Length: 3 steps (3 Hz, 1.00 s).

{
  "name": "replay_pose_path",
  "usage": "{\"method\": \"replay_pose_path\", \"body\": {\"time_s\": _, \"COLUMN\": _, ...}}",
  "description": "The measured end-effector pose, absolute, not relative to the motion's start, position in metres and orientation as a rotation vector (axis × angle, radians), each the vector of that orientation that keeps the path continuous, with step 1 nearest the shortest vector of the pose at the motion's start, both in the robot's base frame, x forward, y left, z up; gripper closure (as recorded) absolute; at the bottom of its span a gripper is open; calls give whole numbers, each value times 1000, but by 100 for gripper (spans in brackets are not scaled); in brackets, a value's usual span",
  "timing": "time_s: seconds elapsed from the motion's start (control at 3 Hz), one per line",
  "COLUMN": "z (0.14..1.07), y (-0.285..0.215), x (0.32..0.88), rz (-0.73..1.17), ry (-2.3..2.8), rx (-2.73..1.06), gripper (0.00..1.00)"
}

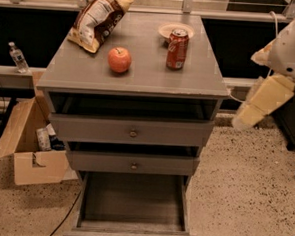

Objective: Place apple into bottom drawer

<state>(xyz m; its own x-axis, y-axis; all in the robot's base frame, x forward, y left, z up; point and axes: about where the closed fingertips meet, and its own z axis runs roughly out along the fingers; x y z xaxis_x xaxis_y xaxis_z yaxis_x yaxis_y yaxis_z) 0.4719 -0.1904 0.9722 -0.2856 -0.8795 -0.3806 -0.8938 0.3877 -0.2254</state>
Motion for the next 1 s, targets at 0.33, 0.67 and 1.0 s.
{"method": "replay_pose_path", "body": {"time_s": 0.33, "z": 965, "y": -149, "x": 513, "rz": 190, "ry": 2159, "rx": -1349, "gripper": 0}}
{"method": "replay_pose_path", "body": {"time_s": 0.67, "z": 964, "y": -148, "x": 515, "rz": 192, "ry": 2158, "rx": -1344, "gripper": 0}}
{"method": "replay_pose_path", "body": {"time_s": 1.0, "z": 954, "y": -124, "x": 538, "rz": 220, "ry": 2137, "rx": -1285, "gripper": 0}}
